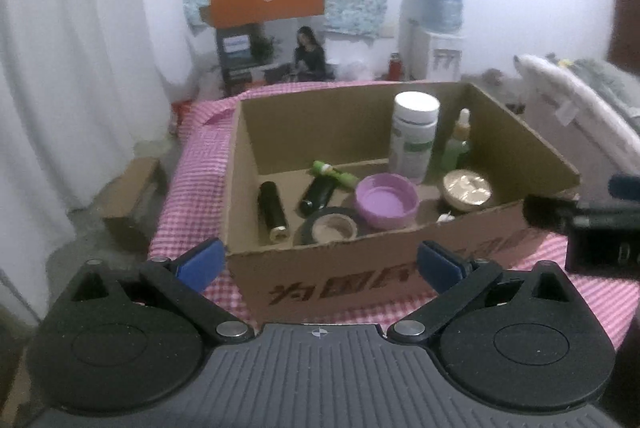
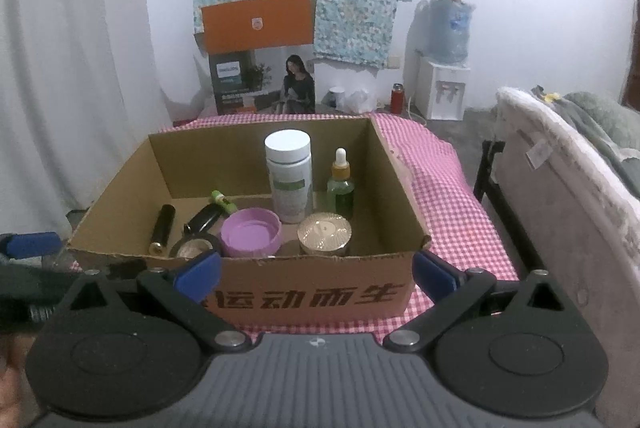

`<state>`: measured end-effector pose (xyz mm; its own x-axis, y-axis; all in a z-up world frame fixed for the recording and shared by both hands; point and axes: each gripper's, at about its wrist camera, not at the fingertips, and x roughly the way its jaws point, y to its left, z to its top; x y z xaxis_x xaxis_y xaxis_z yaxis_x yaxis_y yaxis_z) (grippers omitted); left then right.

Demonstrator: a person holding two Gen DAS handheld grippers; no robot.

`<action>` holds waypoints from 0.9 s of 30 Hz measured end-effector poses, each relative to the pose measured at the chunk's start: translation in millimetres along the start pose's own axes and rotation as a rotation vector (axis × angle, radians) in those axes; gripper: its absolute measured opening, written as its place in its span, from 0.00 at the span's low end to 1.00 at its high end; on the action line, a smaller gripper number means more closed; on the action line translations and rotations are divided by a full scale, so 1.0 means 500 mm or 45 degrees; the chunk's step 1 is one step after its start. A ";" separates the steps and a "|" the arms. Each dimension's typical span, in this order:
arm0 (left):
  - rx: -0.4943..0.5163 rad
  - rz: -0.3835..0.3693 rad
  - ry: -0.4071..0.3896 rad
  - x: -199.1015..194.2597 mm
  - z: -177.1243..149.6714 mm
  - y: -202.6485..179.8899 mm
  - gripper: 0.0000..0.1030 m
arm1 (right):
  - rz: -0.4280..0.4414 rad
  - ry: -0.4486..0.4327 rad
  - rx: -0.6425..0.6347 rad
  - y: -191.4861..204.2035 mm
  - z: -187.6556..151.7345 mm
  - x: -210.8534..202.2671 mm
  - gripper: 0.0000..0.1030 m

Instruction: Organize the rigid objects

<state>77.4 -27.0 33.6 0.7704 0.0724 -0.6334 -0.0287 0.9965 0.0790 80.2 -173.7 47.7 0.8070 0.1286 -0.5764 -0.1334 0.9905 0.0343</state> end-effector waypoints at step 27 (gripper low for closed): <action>-0.176 -0.039 0.246 0.038 0.000 0.023 1.00 | 0.002 0.158 0.002 0.002 -0.023 0.026 1.00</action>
<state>91.7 -14.4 22.5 0.6366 0.0356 -0.7704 -0.1043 0.9937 -0.0403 84.0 -171.6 30.9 0.7295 0.1235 -0.6727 -0.1337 0.9903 0.0369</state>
